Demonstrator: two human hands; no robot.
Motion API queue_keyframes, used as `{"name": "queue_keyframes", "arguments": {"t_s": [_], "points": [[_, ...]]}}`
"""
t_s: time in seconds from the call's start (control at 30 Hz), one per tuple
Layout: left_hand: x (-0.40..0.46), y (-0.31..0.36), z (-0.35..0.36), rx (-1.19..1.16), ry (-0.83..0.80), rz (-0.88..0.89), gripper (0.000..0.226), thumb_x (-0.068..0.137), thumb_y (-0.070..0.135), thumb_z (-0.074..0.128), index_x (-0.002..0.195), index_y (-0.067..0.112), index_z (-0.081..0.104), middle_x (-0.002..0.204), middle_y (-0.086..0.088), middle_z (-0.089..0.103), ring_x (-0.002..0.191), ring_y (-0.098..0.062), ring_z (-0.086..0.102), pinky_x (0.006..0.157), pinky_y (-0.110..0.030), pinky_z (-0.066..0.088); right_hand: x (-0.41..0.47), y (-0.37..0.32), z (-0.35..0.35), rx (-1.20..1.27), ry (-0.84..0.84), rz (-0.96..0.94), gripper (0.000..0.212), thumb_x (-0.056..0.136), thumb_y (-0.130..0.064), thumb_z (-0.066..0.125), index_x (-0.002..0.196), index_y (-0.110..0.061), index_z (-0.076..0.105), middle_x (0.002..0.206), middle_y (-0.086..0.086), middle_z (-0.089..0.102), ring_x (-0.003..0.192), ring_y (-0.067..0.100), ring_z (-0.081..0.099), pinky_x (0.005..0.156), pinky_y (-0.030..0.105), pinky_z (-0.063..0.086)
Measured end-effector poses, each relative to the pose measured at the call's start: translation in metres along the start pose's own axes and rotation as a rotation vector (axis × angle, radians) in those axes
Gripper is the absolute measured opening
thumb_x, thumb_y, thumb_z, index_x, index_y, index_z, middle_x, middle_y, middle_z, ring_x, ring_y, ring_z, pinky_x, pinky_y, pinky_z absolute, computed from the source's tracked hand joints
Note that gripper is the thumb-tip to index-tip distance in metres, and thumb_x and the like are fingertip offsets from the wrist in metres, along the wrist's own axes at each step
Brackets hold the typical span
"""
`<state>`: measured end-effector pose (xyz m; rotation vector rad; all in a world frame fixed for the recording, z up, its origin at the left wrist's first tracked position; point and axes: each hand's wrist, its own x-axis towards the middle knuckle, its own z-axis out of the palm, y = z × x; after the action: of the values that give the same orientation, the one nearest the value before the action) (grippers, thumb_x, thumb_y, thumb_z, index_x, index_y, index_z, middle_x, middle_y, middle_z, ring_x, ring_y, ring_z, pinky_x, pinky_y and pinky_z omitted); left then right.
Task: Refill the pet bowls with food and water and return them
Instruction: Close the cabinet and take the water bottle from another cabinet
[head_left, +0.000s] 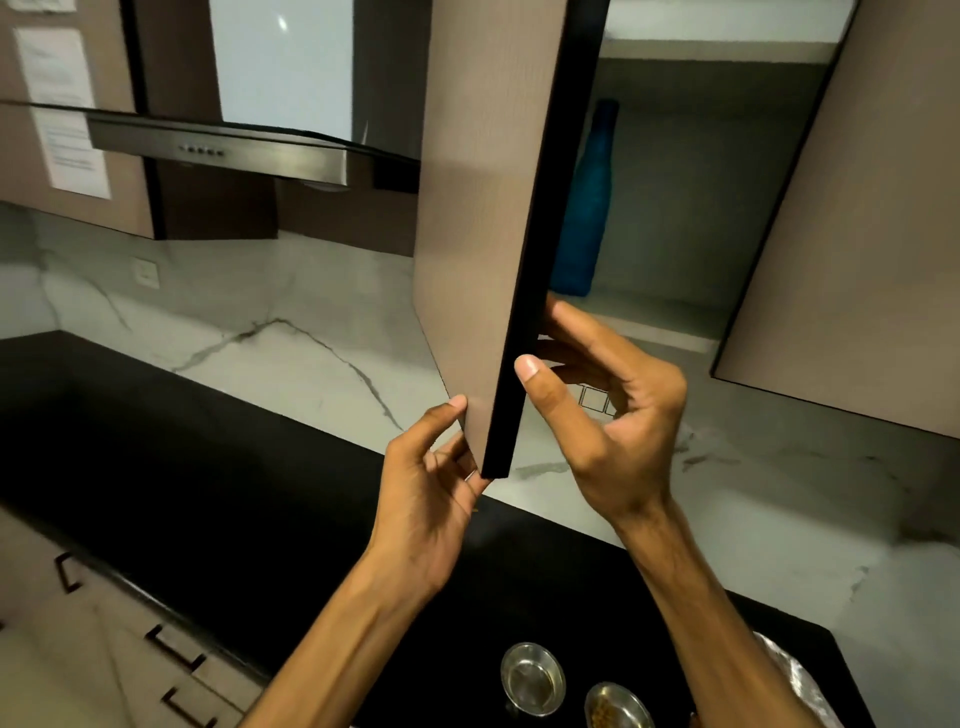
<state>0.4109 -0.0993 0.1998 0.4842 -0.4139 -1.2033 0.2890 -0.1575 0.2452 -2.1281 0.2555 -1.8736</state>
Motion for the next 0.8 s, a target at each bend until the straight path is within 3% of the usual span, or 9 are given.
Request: {"name": "queue_keyframes", "arguments": {"t_s": [0.17, 0.23, 0.3, 0.37, 0.47, 0.57, 0.63, 0.73, 0.8], "points": [[-0.005, 0.023, -0.016, 0.022, 0.047, 0.086, 0.055, 0.089, 0.019, 0.067, 0.142, 0.007, 0.055, 0.086, -0.012, 0.07, 0.076, -0.021, 0.066, 0.069, -0.03, 0.055, 0.004, -0.004, 0.027, 0.035, -0.071, -0.014, 0.046, 0.093, -0.027, 0.073, 0.132, -0.002, 0.069, 0.126, 0.007, 0.075, 0.117, 0.018, 0.073, 0.089, 0.043, 0.064], [-0.007, 0.031, -0.023, 0.022, 0.057, 0.137, 0.065, 0.087, 0.021, 0.069, 0.147, 0.008, 0.05, 0.084, -0.011, 0.068, 0.073, -0.02, 0.065, 0.068, -0.03, 0.055, 0.005, -0.004, 0.04, 0.045, -0.101, -0.017, 0.049, 0.093, -0.03, 0.074, 0.132, -0.002, 0.069, 0.129, 0.008, 0.074, 0.12, 0.018, 0.071, 0.089, 0.045, 0.064], [-0.01, 0.038, -0.027, 0.025, 0.059, 0.182, 0.068, 0.085, 0.023, 0.069, 0.148, 0.006, 0.049, 0.083, -0.01, 0.068, 0.074, -0.019, 0.064, 0.078, -0.033, 0.052, 0.006, -0.007, 0.052, 0.061, -0.123, -0.017, 0.051, 0.092, -0.032, 0.074, 0.133, -0.002, 0.069, 0.132, 0.008, 0.072, 0.124, 0.018, 0.069, 0.089, 0.043, 0.064], [-0.013, 0.046, -0.032, 0.01, 0.05, 0.22, 0.062, 0.08, 0.024, 0.071, 0.138, 0.004, 0.06, 0.09, -0.012, 0.068, 0.088, -0.025, 0.062, 0.096, -0.04, 0.048, 0.008, -0.01, 0.065, 0.089, -0.149, -0.029, 0.053, 0.091, -0.032, 0.075, 0.134, -0.003, 0.068, 0.137, 0.008, 0.07, 0.129, 0.017, 0.066, 0.091, 0.041, 0.064], [-0.015, 0.057, -0.04, -0.019, 0.067, 0.253, 0.033, 0.074, 0.028, 0.074, 0.102, 0.011, 0.08, 0.103, -0.017, 0.065, 0.104, -0.033, 0.056, 0.115, -0.053, 0.038, 0.009, -0.01, 0.084, 0.119, -0.193, -0.05, 0.056, 0.09, -0.032, 0.077, 0.137, -0.006, 0.066, 0.144, 0.007, 0.065, 0.137, 0.014, 0.06, 0.096, 0.038, 0.062], [-0.014, 0.067, -0.046, -0.038, 0.087, 0.273, 0.02, 0.074, 0.031, 0.072, 0.08, 0.015, 0.083, 0.094, -0.015, 0.068, 0.103, -0.034, 0.056, 0.109, -0.051, 0.042, 0.011, -0.006, 0.104, 0.13, -0.241, -0.056, 0.057, 0.089, -0.029, 0.081, 0.14, -0.012, 0.063, 0.149, 0.004, 0.061, 0.142, 0.008, 0.053, 0.105, 0.041, 0.057], [-0.012, 0.074, -0.051, -0.025, 0.104, 0.299, 0.021, 0.073, 0.031, 0.068, 0.073, 0.017, 0.083, 0.079, -0.009, 0.07, 0.095, -0.031, 0.057, 0.1, -0.048, 0.044, 0.011, -0.003, 0.116, 0.124, -0.274, -0.063, 0.058, 0.089, -0.022, 0.083, 0.142, -0.013, 0.061, 0.153, 0.004, 0.057, 0.145, 0.006, 0.049, 0.114, 0.032, 0.05], [-0.01, 0.087, -0.061, -0.041, 0.128, 0.326, 0.025, 0.074, 0.033, 0.064, 0.073, 0.017, 0.083, 0.076, -0.008, 0.071, 0.083, -0.024, 0.059, 0.086, -0.039, 0.048, 0.013, 0.0, 0.136, 0.119, -0.329, -0.069, 0.064, 0.087, -0.02, 0.084, 0.145, -0.014, 0.059, 0.159, 0.004, 0.05, 0.15, 0.005, 0.041, 0.118, 0.017, 0.037], [-0.008, 0.095, -0.069, -0.074, 0.135, 0.325, 0.029, 0.076, 0.036, 0.063, 0.077, 0.016, 0.084, 0.083, -0.01, 0.072, 0.086, -0.025, 0.06, 0.09, -0.04, 0.046, 0.013, 0.003, 0.15, 0.107, -0.358, -0.075, 0.068, 0.086, -0.024, 0.085, 0.147, -0.018, 0.058, 0.163, 0.003, 0.045, 0.152, 0.005, 0.037, 0.119, 0.016, 0.034]]}}
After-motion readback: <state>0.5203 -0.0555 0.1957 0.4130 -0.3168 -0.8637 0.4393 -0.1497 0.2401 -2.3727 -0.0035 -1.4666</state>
